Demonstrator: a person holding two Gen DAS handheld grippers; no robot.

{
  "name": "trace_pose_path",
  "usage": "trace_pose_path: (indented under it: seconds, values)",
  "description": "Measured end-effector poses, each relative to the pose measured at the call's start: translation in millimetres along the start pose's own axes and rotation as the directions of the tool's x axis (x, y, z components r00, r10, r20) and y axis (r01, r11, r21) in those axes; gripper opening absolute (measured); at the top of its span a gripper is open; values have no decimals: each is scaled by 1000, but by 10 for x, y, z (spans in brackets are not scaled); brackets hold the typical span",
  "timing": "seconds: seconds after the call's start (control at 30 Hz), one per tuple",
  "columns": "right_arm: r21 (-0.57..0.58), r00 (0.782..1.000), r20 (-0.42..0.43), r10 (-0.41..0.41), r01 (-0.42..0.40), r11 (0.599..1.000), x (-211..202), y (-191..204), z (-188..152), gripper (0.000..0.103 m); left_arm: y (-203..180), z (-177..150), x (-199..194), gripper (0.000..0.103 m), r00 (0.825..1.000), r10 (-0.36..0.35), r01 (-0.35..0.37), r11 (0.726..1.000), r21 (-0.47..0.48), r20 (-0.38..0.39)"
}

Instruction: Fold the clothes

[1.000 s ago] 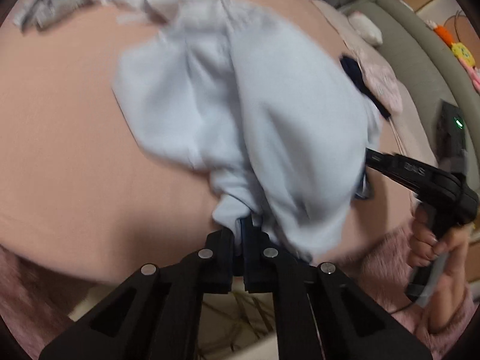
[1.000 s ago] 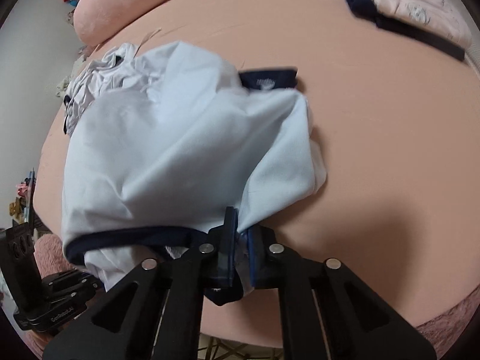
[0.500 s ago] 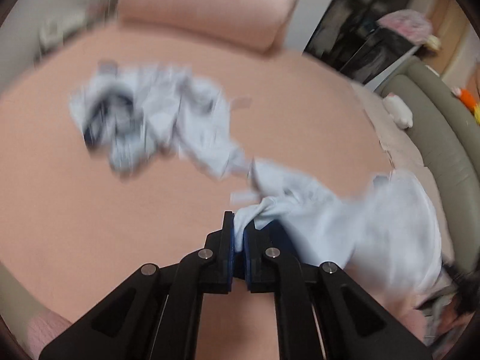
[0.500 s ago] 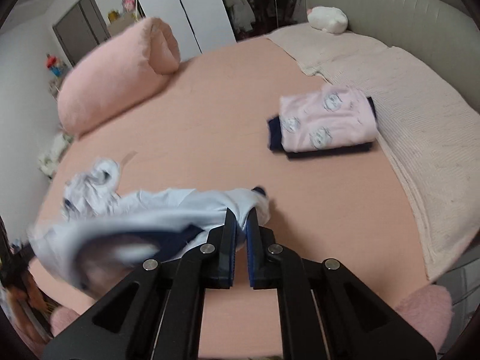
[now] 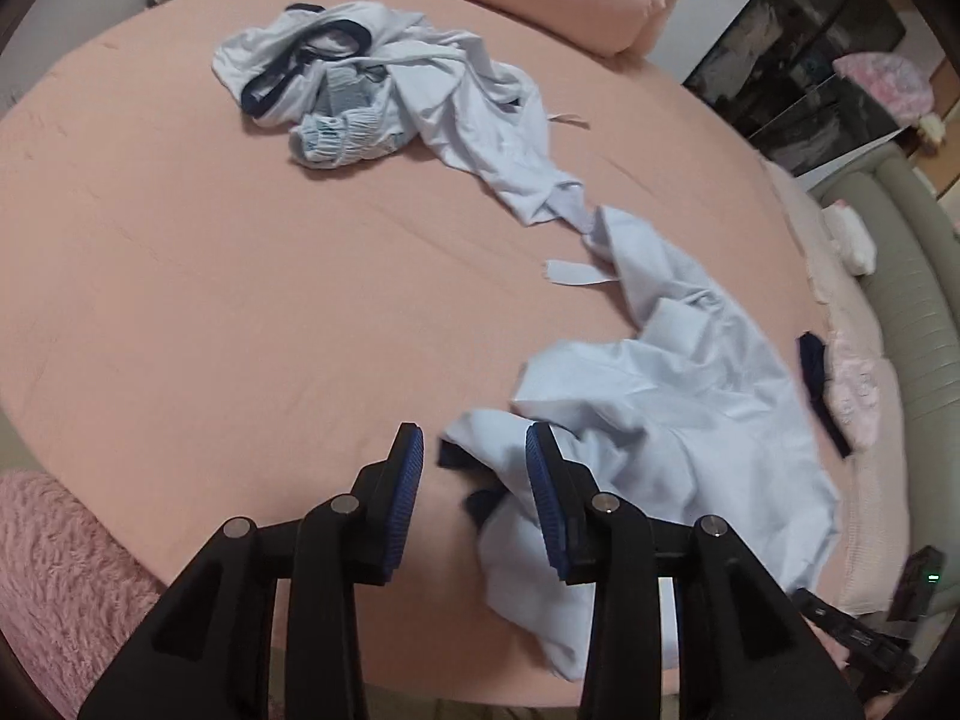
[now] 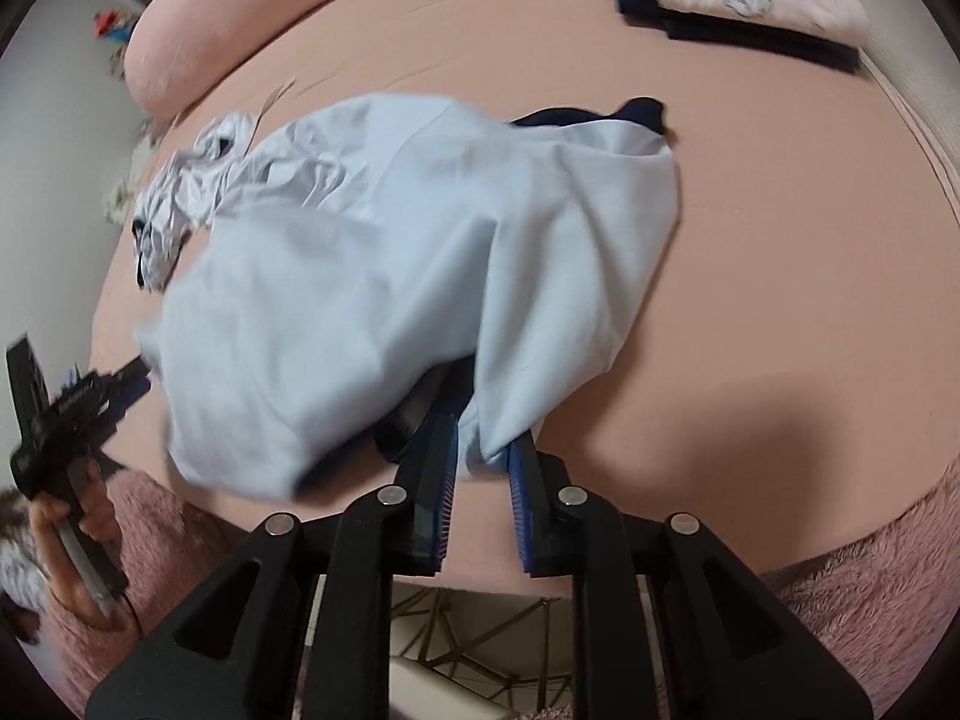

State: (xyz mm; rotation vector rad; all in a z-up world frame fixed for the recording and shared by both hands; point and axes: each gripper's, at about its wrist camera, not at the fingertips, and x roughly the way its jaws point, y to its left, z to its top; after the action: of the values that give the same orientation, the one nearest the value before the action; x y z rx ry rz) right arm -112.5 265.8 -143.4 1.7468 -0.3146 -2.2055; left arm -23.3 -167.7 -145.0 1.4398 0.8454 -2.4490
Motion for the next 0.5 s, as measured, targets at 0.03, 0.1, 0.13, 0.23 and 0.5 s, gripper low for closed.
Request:
trace_pose_path:
  seconds: [0.03, 0.1, 0.13, 0.23, 0.5]
  values:
    - [6, 1000, 5, -14, 14, 1000, -6, -29, 23, 18, -7, -32, 5, 38, 1000, -16, 16, 1000, -5, -16]
    - [14, 999, 9, -38, 38, 999, -21, -48, 47, 19, -56, -171, -46, 40, 1000, 2, -2, 1000, 2, -32]
    - [16, 999, 17, -40, 40, 999, -49, -48, 50, 19, -68, -262, -70, 41, 999, 12, -12, 1000, -13, -40]
    - [42, 997, 75, -35, 32, 999, -142, -180, 69, 27, -73, -572, -80, 47, 996, 2, -11, 995, -97, -92]
    - [5, 996, -79, 30, -29, 1000, 315, -39, -12, 32, -563, -806, 239, 48, 966, -113, 123, 992, 30, -235]
